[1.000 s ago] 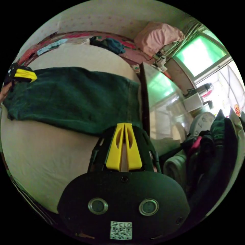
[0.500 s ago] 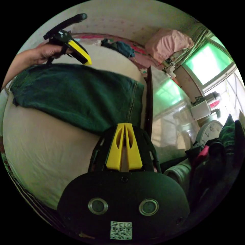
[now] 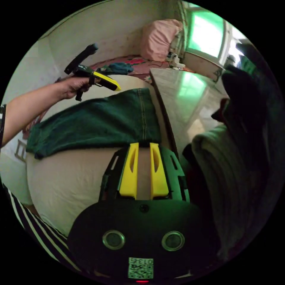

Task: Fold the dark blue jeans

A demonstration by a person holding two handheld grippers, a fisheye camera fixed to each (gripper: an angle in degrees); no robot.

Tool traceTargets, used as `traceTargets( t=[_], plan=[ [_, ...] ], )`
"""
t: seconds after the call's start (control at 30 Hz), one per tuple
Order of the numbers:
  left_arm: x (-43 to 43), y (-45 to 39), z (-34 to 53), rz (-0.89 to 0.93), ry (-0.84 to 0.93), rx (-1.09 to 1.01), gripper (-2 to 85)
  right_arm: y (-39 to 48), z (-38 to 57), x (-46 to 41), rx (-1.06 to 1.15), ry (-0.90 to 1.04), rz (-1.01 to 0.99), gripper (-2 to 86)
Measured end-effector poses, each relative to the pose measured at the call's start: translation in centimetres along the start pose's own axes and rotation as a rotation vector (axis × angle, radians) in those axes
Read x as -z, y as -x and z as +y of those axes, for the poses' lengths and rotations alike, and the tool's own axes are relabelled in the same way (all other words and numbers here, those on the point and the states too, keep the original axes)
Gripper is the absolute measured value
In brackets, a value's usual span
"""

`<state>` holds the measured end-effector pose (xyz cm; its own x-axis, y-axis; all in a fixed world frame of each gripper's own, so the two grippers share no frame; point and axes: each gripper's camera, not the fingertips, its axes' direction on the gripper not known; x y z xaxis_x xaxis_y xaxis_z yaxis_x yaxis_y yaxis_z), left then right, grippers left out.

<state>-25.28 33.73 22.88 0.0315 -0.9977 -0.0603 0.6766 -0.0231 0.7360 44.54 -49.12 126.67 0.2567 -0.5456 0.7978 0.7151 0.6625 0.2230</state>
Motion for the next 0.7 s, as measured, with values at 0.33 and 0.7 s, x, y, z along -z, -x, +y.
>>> traceTargets(
  t=[0.33,0.7],
  plan=[
    [-5.8,0.8,-6.7,0.195,0.14,-0.126,11.3,-4.5,0.1,-1.8,-0.216,0.035,-0.044,12.5],
    [-6.2,1.4,-5.0,0.191,0.147,-0.17,7.8,-6.6,1.2,-0.7,-0.33,0.019,-0.141,13.2]
  ],
)
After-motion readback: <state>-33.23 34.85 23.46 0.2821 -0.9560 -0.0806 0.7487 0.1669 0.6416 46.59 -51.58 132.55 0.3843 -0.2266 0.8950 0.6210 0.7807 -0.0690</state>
